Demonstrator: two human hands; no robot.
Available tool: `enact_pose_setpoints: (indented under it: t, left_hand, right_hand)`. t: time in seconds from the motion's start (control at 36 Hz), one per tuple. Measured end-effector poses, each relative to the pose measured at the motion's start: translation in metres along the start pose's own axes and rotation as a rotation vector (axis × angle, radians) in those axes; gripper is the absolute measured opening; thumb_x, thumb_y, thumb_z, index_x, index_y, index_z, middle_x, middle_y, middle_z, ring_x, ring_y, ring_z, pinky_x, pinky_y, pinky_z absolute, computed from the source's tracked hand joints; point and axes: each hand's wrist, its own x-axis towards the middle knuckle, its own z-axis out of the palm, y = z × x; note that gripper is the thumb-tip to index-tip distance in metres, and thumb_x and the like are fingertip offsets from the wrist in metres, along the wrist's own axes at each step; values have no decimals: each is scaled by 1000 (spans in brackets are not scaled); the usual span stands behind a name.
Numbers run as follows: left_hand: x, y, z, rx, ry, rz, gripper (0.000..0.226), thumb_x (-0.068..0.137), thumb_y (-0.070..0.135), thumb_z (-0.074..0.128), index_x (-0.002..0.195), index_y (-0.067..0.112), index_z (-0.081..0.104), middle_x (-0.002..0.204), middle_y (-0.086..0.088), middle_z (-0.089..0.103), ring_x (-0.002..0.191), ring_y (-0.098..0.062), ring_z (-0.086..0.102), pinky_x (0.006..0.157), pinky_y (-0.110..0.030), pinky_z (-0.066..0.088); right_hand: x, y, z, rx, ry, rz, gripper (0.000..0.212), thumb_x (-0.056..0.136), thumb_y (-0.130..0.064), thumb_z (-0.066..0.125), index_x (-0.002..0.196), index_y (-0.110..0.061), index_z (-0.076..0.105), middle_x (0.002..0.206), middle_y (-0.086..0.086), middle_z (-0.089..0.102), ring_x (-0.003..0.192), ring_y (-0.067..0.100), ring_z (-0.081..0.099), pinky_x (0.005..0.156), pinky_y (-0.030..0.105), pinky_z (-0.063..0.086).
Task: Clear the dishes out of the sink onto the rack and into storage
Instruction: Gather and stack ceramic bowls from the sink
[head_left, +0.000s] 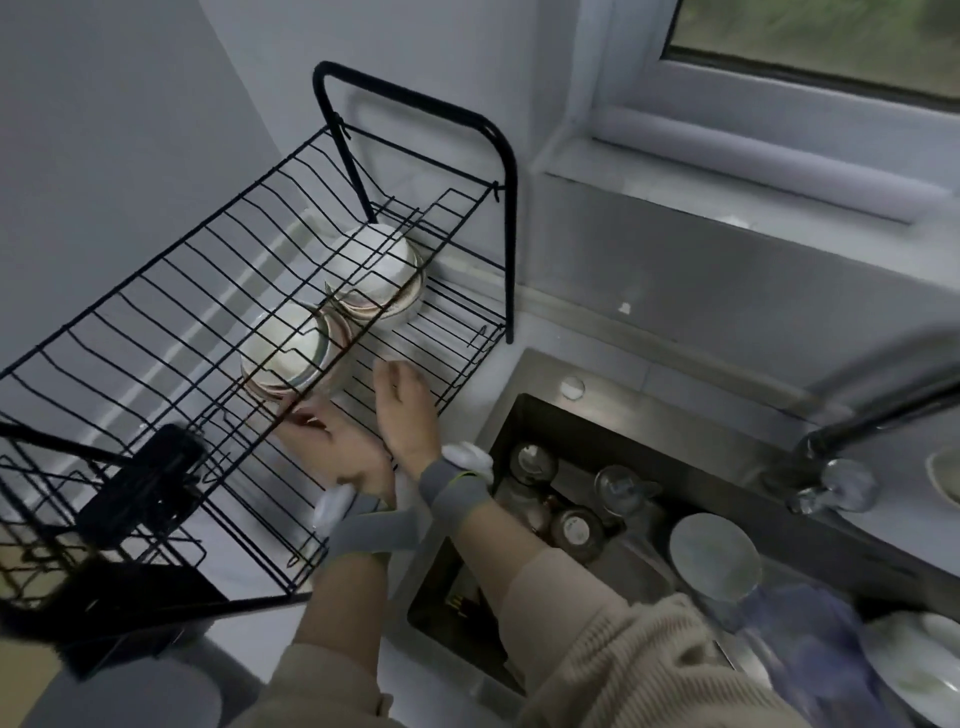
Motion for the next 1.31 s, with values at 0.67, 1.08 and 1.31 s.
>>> enact_pose_setpoints:
  t: [0.67, 1.08, 1.31]
  left_hand:
    - [-231, -47, -27, 210, -812, -61, 17, 98, 22, 46, 101, 15, 60, 99, -2, 64, 91, -19, 59, 80, -33, 47]
    - [-332, -101, -79, 820, -1196, -7, 44, 94, 25, 53, 135, 8, 47, 134, -21, 47, 123, -39, 45, 105, -44, 34]
    - [-330, -98, -84, 622, -1293, -34, 39, 90, 21, 65, 123, 3, 57, 122, -18, 62, 114, -33, 57, 97, -40, 44]
  right_hand:
    - [-129, 124, -190, -244, 469, -81, 20, 95, -8, 47, 107, -5, 63, 109, 13, 60, 102, 28, 55, 85, 39, 44]
    - [-229, 246, -269, -128, 276, 522, 75, 83, -43, 70, 144, -15, 36, 144, 15, 39, 135, 33, 34, 113, 41, 29]
    - [-240, 258, -273, 125, 268, 632, 56, 91, -53, 54, 127, -10, 52, 128, 15, 58, 121, 32, 53, 104, 45, 42]
